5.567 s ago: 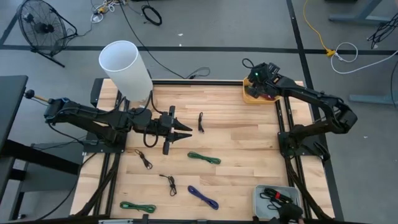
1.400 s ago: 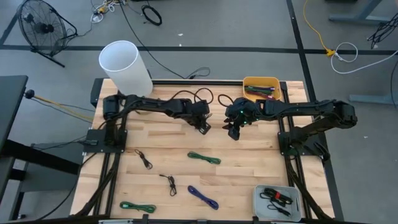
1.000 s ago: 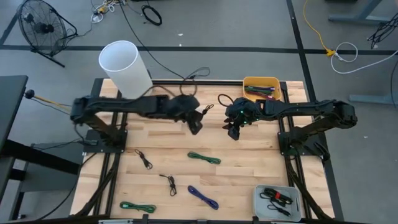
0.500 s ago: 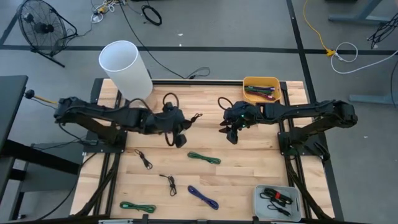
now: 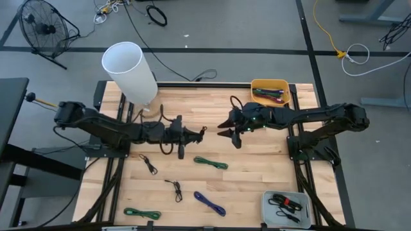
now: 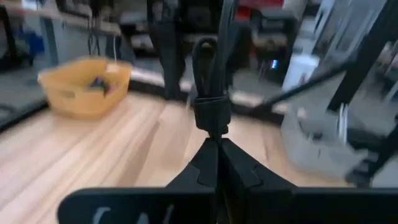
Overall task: Pick & Place USB Port
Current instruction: Put the black USB cable into the gray bin
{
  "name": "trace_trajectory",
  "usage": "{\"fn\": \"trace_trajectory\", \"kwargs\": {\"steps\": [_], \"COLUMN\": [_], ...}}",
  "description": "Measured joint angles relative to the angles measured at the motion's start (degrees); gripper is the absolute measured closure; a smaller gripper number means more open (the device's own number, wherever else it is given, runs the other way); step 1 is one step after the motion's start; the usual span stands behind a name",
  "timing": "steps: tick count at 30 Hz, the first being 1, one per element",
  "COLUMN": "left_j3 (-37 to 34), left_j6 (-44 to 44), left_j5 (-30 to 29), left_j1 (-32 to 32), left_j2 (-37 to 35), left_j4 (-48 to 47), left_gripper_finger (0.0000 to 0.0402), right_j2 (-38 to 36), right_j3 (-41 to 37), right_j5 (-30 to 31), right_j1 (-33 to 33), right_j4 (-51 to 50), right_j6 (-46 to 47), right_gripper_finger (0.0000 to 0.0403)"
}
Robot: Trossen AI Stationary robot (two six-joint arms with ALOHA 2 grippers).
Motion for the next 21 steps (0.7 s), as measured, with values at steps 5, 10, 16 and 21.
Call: {"fn": "trace_trajectory", "kwargs": {"steps": [5,10,16,21], "left_j3": [0.36,0.43,0.45,0.45], "left_j6": [0.37,0.45,0.47,0.54], "left_j5": [1.37,2.63,2.69,2.69], "left_j1": [0.5,0.56,0.56,0.56], "left_j2": [2.53,3.94,4.1,4.1], "left_j4": [5.77,9.34,10.58,11.34], "left_gripper_finger": [0.0397,0.0397,0.0397,0.0397], "right_j2": [0.0,0.0,0.0,0.71], "right_j3": [0.0,0.0,0.0,0.0], "right_j5": [-1.98,-1.46,4.98,7.15], "right_j1": [2.59,4.9,6.74,6.89], "right_j4": [8.88,14.28,17.16,20.41], "right_j6": [-0.02,-1.45,-3.87,-4.35], "right_gripper_finger": [0.0239,0.0239,0.0239,0.0239]}}
